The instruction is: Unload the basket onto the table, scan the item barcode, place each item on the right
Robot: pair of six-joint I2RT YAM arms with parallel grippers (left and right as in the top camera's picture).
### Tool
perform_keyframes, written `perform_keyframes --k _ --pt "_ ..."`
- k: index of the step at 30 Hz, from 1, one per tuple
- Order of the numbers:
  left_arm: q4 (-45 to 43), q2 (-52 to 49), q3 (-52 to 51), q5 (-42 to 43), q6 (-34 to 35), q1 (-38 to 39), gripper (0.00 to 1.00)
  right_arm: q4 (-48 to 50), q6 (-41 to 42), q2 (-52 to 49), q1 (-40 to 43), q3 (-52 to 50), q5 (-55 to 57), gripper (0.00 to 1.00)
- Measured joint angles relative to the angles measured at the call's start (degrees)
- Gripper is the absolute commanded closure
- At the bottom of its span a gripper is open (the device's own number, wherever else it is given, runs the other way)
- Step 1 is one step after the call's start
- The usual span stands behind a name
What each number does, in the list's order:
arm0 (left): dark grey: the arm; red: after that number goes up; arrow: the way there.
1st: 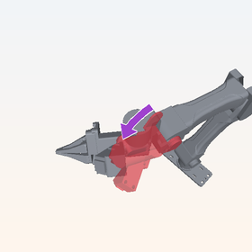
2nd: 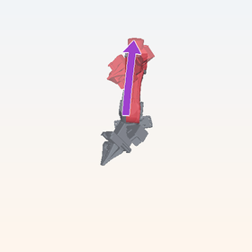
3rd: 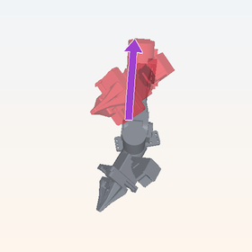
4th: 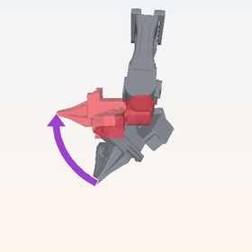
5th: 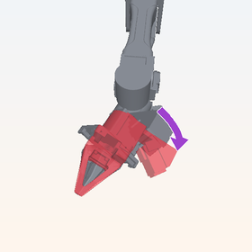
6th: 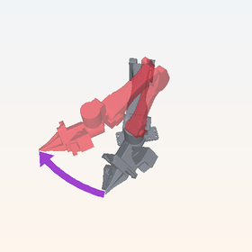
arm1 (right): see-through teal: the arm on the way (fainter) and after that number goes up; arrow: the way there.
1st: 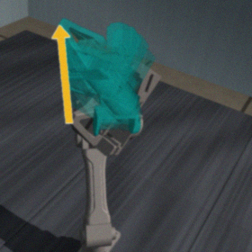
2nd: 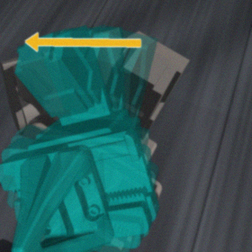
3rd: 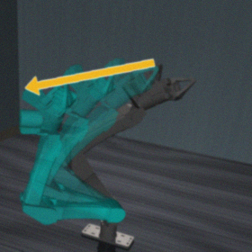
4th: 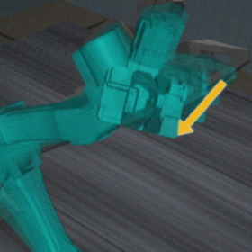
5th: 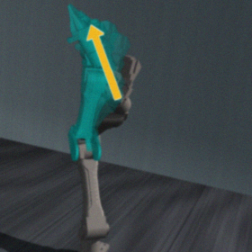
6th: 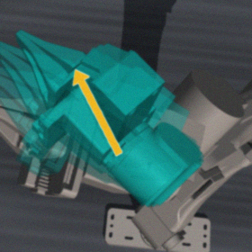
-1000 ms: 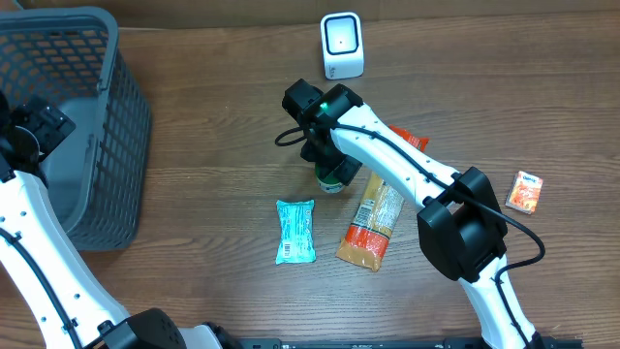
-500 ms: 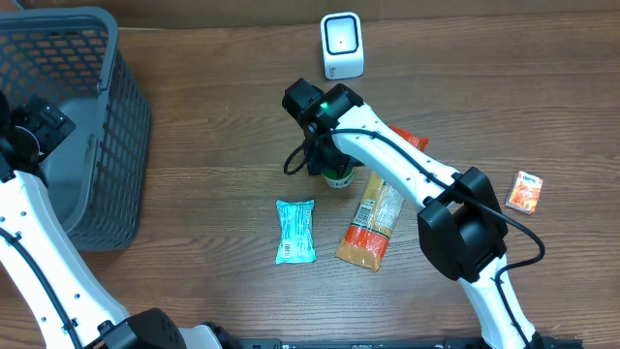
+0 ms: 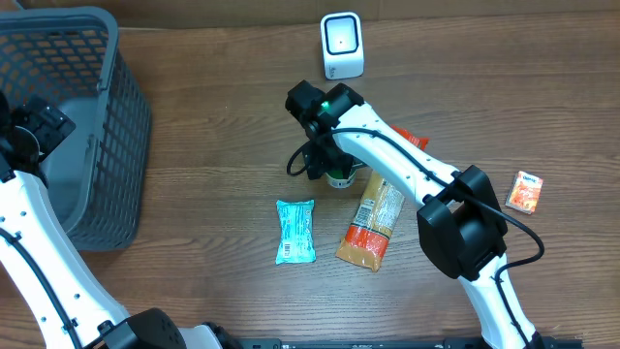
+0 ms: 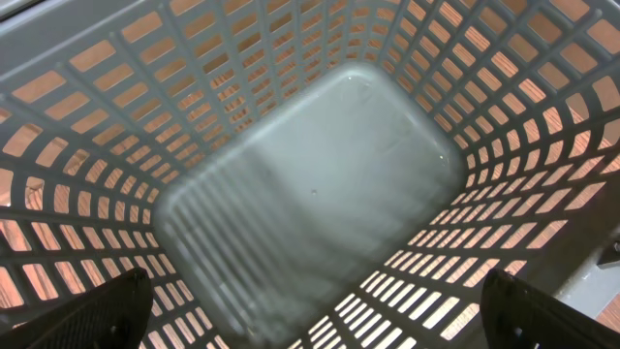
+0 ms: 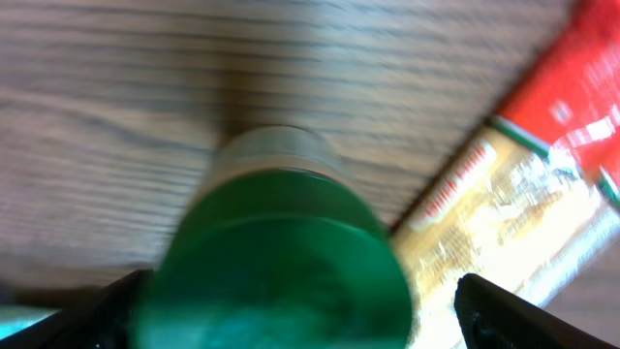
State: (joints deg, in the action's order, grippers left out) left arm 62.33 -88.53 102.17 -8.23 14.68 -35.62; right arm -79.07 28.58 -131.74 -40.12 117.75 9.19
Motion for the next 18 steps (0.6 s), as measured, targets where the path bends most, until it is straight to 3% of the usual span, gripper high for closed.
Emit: perform_keyframes --k 4,18 --pt "0.0 0.0 0.0 0.0 0.0 0.0 0.00 -0.4 6.8 0.0 1.2 0.0 -2.5 0.00" --pt "0.0 0.0 0.0 0.0 0.0 0.0 0.00 2.4 16.7 0.0 1.4 0.0 -8.0 0.00"
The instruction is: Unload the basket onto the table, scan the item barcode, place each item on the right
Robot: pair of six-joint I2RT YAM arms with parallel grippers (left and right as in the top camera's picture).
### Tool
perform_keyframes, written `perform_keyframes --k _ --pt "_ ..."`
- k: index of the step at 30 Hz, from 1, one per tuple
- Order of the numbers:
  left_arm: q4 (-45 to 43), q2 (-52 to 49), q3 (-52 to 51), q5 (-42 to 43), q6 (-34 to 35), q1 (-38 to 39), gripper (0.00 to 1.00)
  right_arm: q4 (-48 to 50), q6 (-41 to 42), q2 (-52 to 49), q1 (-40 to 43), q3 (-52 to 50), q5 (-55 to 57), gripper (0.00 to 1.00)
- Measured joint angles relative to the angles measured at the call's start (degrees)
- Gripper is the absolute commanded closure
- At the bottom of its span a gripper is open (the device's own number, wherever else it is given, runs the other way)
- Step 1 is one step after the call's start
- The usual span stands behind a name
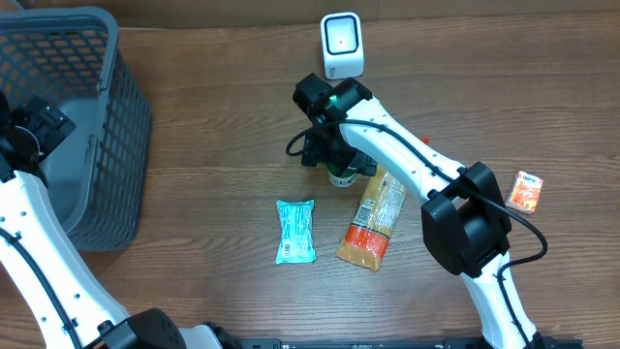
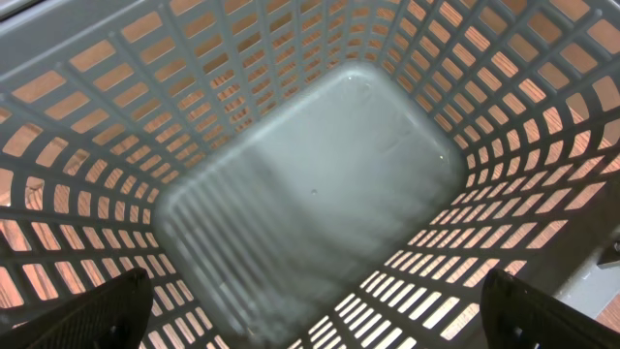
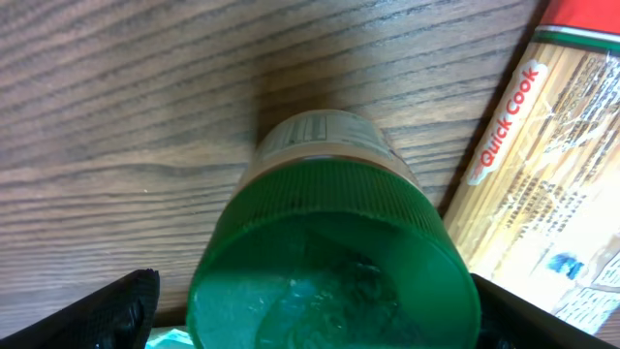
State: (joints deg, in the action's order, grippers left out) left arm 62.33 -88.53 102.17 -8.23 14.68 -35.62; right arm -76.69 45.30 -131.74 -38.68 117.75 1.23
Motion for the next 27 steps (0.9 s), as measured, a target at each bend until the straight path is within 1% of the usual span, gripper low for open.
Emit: perform_keyframes --k 2,5,7,15,18,23,25,27 --pt "0.0 0.0 0.0 0.0 0.0 0.0 0.00 0.3 0.9 0.0 0.0 0.0 0.0 0.02" --pt "0.0 0.0 0.0 0.0 0.0 0.0 0.00 0.3 1.4 0.0 0.0 0.0 -0.3 0.17" --pt "0.0 0.0 0.0 0.0 0.0 0.0 0.00 0.3 1.7 0.0 0.0 0.0 0.2 0.24" --pt "0.0 0.0 0.0 0.0 0.0 0.0 0.00 -0.5 2.4 0.0 0.0 0.0 3.5 0.25" --pt "0.0 0.0 0.0 0.0 0.0 0.0 0.00 -0.5 0.8 0.0 0.0 0.0 4.0 0.25" --pt "0.0 0.0 0.0 0.0 0.0 0.0 0.00 -0.2 -6.3 0.0 0.0 0.0 4.4 0.28" --pt "0.0 0.0 0.0 0.0 0.0 0.0 0.00 -0.2 -9.6 0.0 0.0 0.0 4.6 0.31" --pt "0.0 0.0 0.0 0.0 0.0 0.0 0.00 -0.1 -12.6 0.0 0.0 0.0 4.7 0.32"
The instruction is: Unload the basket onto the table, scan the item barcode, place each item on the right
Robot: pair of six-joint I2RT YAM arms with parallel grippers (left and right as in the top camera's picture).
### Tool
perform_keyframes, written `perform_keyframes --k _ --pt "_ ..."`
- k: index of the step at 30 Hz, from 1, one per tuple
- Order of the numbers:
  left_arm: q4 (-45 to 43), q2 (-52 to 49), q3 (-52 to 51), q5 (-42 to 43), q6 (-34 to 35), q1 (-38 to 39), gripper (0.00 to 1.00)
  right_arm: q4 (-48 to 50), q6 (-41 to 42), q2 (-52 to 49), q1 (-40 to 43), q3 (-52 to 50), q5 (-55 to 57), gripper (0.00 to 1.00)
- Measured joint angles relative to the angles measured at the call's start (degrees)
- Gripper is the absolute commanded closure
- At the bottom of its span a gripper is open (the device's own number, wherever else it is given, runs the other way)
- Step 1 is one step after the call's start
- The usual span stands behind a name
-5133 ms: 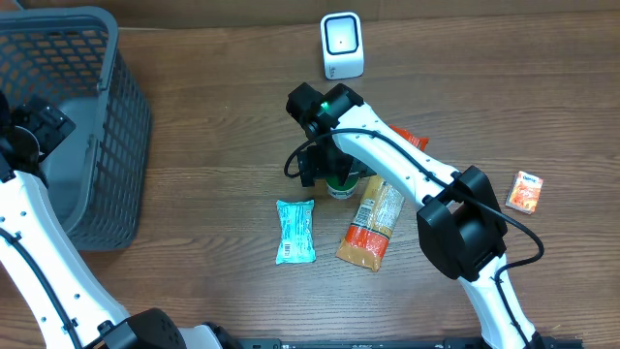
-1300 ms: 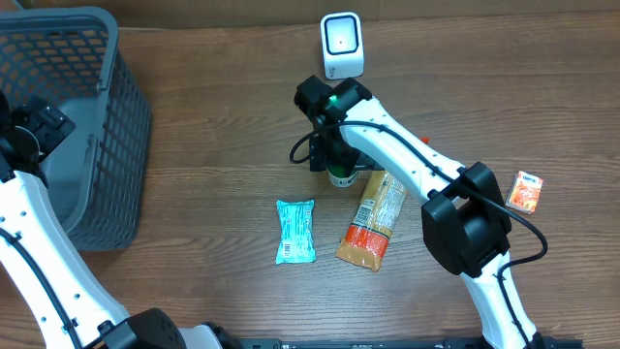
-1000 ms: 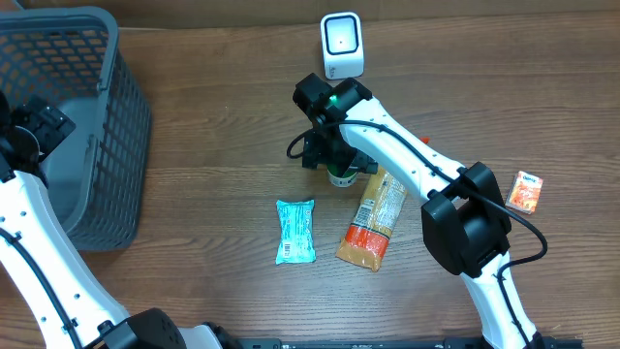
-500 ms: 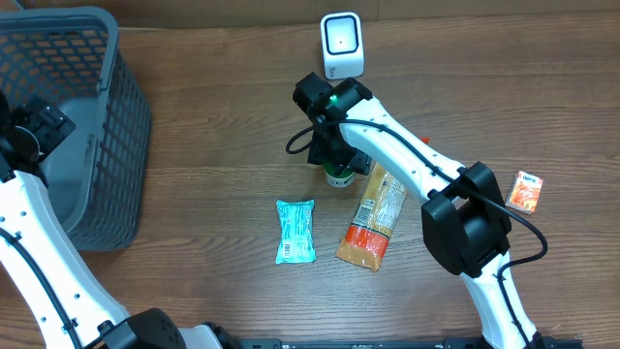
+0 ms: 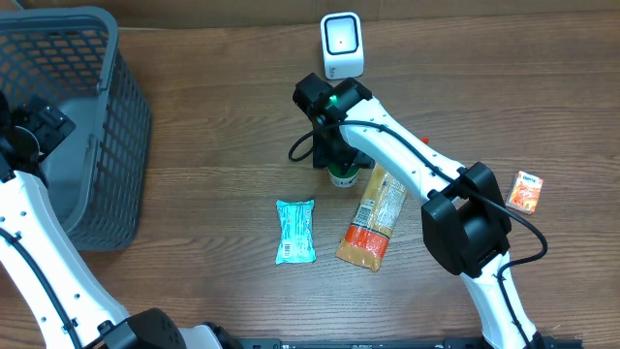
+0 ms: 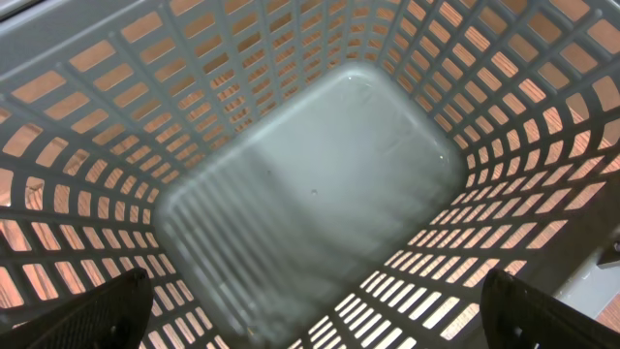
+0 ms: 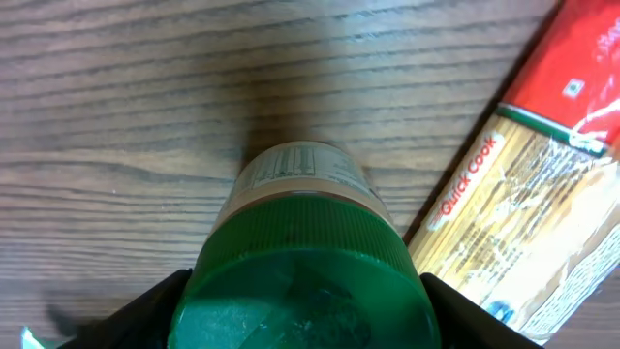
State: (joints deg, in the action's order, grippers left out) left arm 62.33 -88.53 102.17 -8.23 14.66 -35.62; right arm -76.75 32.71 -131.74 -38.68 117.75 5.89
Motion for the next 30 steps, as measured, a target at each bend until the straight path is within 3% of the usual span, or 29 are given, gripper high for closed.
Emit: perform_keyframes --k 6,12,15,18,20,24,30 --pt "0.0 0.0 0.0 0.0 0.0 0.0 0.00 0.6 -6.9 0.0 0.0 0.1 -0.1 0.32" --pt "0.0 0.0 0.0 0.0 0.0 0.0 0.00 1.1 -16.4 0.0 0.0 0.1 -2.8 0.25" --pt "0.0 0.0 0.0 0.0 0.0 0.0 0.00 0.9 -19.1 0.0 0.0 0.1 -3.3 0.06" --pt "0.0 0.0 0.0 0.0 0.0 0.0 0.00 0.5 -19.3 0.0 0.0 0.1 -3.6 0.03" --pt "0.0 0.0 0.0 0.0 0.0 0.0 0.00 0.7 -17.6 0.0 0.0 0.1 -3.7 0.07" --pt "0.0 0.0 0.0 0.0 0.0 0.0 0.00 0.5 -11.8 0.0 0.0 0.1 -4.0 0.26" --pt "0.0 0.0 0.0 0.0 0.0 0.0 0.00 0.2 -4.8 0.0 0.0 0.1 -4.0 0.35"
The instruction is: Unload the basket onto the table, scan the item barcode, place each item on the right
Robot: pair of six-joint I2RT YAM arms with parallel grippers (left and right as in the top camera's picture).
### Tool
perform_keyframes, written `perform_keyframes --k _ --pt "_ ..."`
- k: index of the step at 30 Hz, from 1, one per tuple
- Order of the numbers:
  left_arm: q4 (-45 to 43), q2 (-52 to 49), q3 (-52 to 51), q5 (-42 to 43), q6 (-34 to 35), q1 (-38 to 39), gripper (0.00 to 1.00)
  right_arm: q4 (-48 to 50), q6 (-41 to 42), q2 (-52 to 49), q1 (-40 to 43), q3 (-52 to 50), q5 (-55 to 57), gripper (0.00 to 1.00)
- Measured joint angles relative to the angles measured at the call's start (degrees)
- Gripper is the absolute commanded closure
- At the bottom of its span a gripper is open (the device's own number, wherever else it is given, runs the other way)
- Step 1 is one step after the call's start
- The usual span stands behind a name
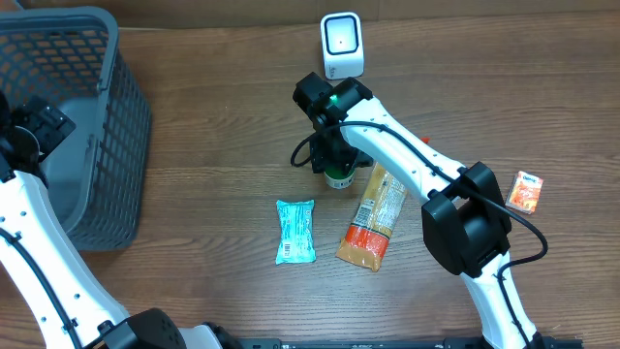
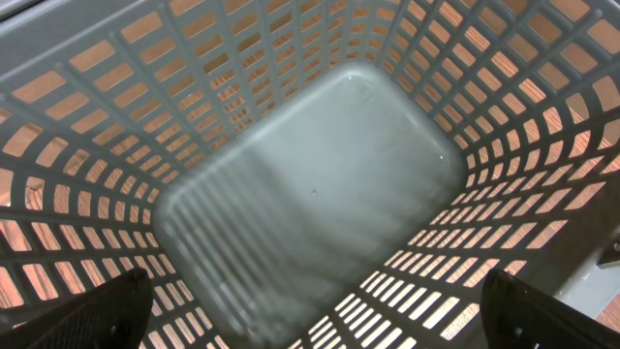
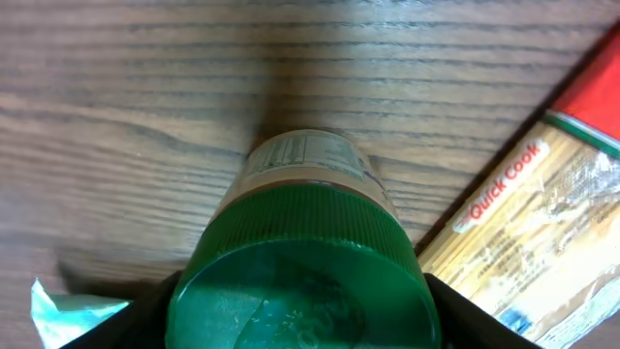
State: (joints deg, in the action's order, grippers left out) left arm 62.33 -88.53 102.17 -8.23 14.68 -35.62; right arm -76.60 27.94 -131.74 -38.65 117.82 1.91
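Observation:
A small jar with a green lid (image 3: 300, 271) stands by the middle of the wooden table, also seen as a jar (image 1: 338, 178) from overhead. My right gripper (image 3: 300, 315) is shut on the lid, a dark finger (image 3: 145, 320) pressed against each side. Whether the jar's base is off the table I cannot tell. The white barcode scanner (image 1: 341, 45) stands at the far edge, beyond the jar. My left gripper (image 2: 315, 315) hangs open over the inside of the grey basket (image 2: 310, 184), nothing between its fingers.
The grey basket (image 1: 68, 116) fills the far left. A teal packet (image 1: 295, 231) lies in front of the jar, and a long pasta packet (image 1: 373, 218) lies to its right. A small orange box (image 1: 525, 192) sits at the right.
My right gripper is still shut on the green lid. Its view has shifted a little, and a corner of the teal packet now shows at lower left. The left arm is unchanged.
My right gripper was open just above the jar, its fingers wide of the lid. Then it sat lower with the fingers still apart. By 1.0 s ago the fingers were against the lid, and they hold it now. The left gripper stayed open over the basket.

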Motion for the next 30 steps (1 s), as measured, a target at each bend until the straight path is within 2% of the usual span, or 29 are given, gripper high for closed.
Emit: perform_keyframes --k 5,8,13,14,16,17,21,24,30 --pt "0.0 0.0 0.0 0.0 0.0 0.0 0.00 0.1 1.9 0.0 0.0 0.0 1.3 0.45" --pt "0.0 0.0 0.0 0.0 0.0 0.0 0.00 1.0 1.0 0.0 -0.1 0.0 2.9 0.45" --pt "0.0 0.0 0.0 0.0 0.0 0.0 0.00 2.5 -5.5 0.0 -0.1 0.0 3.9 0.45" --pt "0.0 0.0 0.0 0.0 0.0 0.0 0.00 2.6 -7.2 0.0 -0.1 0.0 3.7 0.43" --pt "0.0 0.0 0.0 0.0 0.0 0.0 0.00 2.9 -10.2 0.0 -0.1 0.0 3.1 0.12" --pt "0.0 0.0 0.0 0.0 0.0 0.0 0.00 3.0 -11.6 0.0 -0.1 0.0 2.6 0.02" --pt "0.0 0.0 0.0 0.0 0.0 0.0 0.00 3.1 -16.0 0.0 -0.1 0.0 2.3 0.00" --pt "0.0 0.0 0.0 0.0 0.0 0.0 0.00 3.1 -15.7 0.0 -0.1 0.0 2.3 0.00" --pt "0.0 0.0 0.0 0.0 0.0 0.0 0.00 1.4 -3.3 0.0 0.3 0.0 1.9 0.00"
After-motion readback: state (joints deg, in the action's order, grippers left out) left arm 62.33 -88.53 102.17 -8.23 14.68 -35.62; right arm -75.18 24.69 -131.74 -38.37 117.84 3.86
